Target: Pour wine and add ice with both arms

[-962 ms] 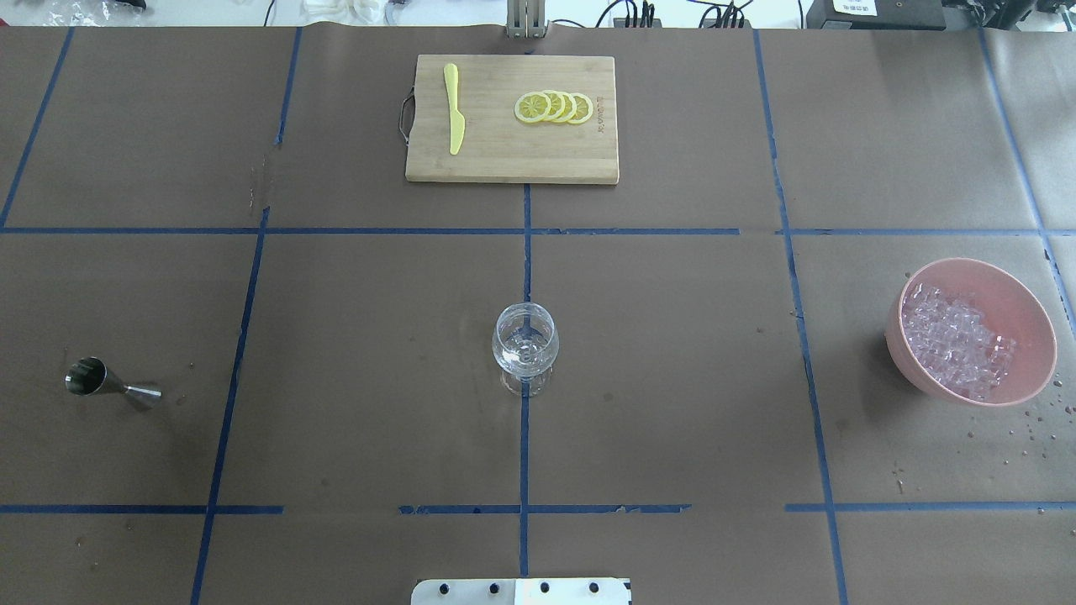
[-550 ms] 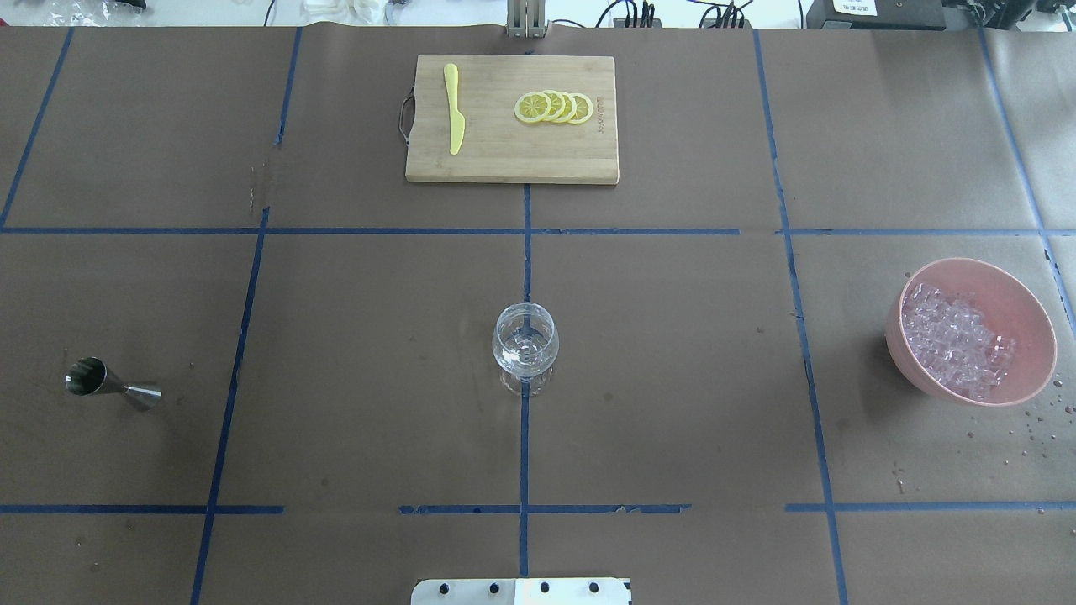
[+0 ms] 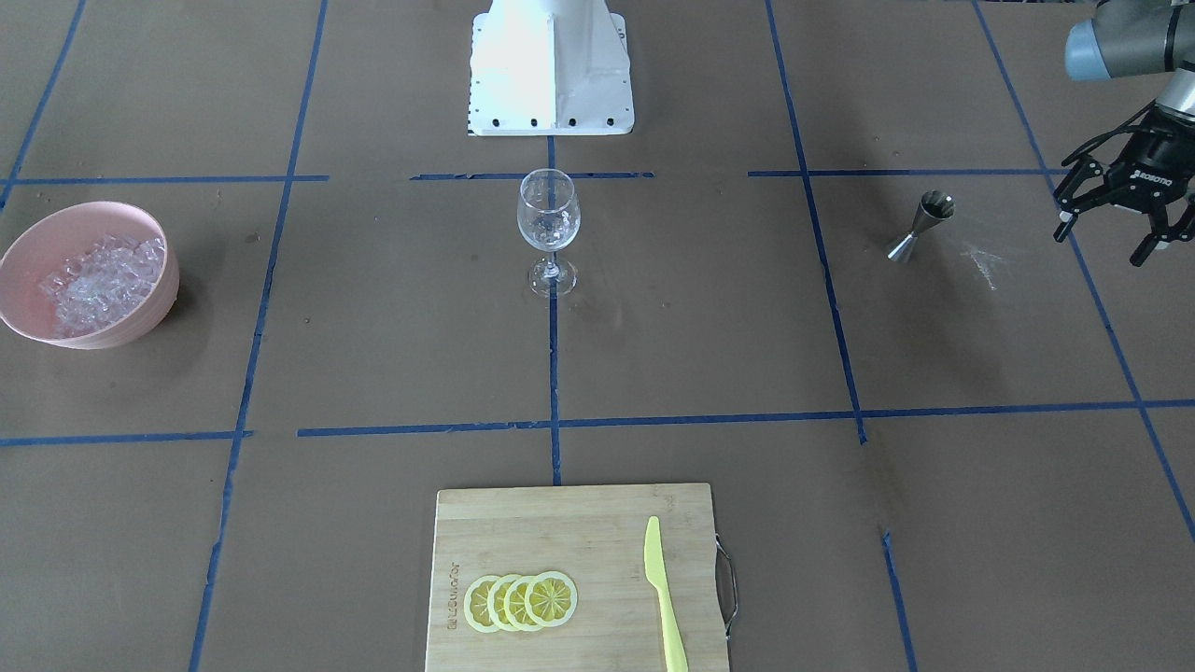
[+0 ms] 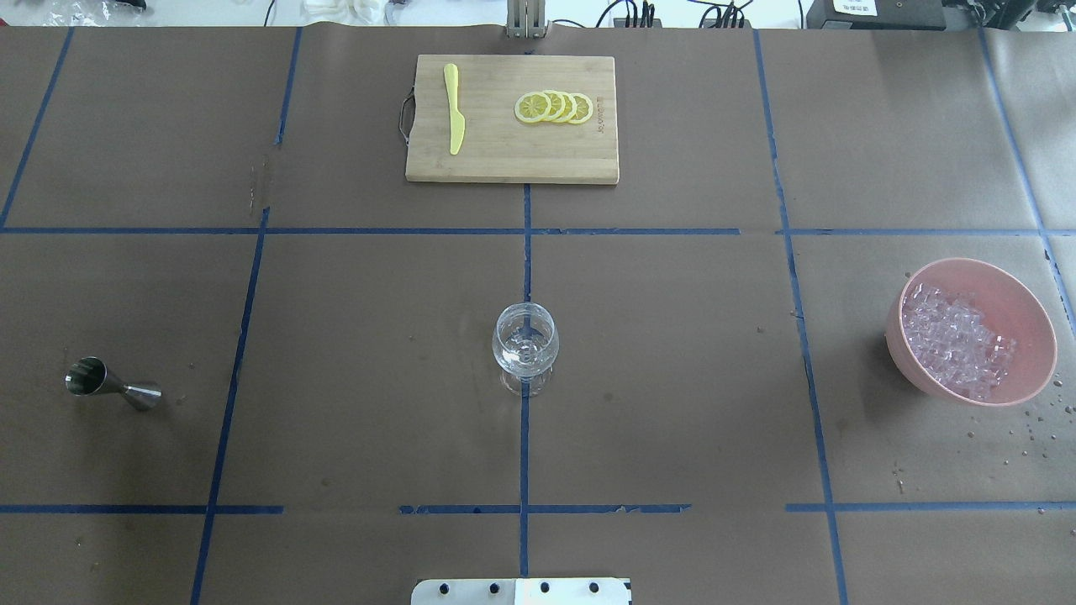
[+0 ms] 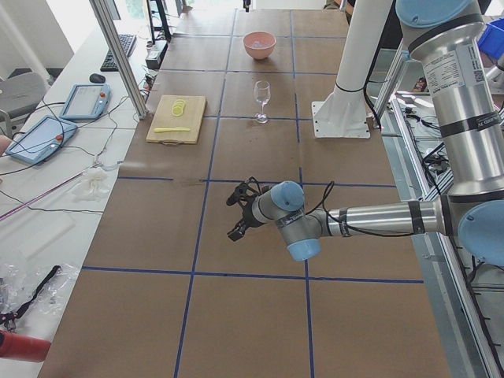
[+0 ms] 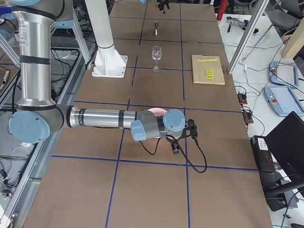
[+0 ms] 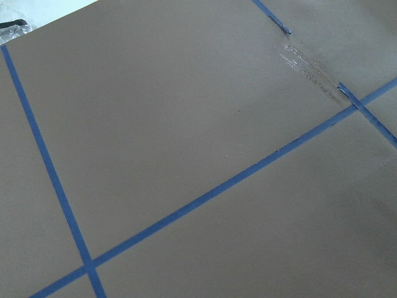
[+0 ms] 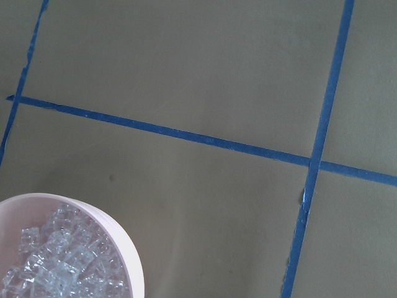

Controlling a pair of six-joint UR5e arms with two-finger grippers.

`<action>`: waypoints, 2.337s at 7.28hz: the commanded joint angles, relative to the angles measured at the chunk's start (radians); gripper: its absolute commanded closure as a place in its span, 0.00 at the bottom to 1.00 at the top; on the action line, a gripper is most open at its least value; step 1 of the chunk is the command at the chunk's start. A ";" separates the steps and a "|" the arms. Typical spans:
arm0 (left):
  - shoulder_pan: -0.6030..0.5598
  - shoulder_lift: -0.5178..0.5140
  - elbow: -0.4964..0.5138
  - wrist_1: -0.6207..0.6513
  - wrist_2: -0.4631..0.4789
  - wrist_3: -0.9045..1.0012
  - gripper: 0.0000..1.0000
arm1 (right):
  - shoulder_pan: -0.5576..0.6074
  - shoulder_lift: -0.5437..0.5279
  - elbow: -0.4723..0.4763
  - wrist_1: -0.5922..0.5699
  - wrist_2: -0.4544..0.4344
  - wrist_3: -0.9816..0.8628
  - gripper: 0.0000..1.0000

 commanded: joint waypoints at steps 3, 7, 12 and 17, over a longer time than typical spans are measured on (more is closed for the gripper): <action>0.299 0.084 -0.001 -0.070 0.291 -0.256 0.02 | 0.000 -0.003 0.022 -0.001 0.003 0.000 0.00; 0.643 0.138 -0.003 -0.174 0.628 -0.501 0.02 | 0.000 -0.017 0.036 -0.001 0.038 -0.001 0.00; 0.884 0.133 -0.052 -0.171 0.811 -0.592 0.02 | 0.000 -0.047 0.063 0.000 0.055 -0.003 0.00; 1.009 0.084 -0.066 -0.132 1.174 -0.600 0.01 | 0.000 -0.049 0.065 -0.001 0.055 -0.002 0.00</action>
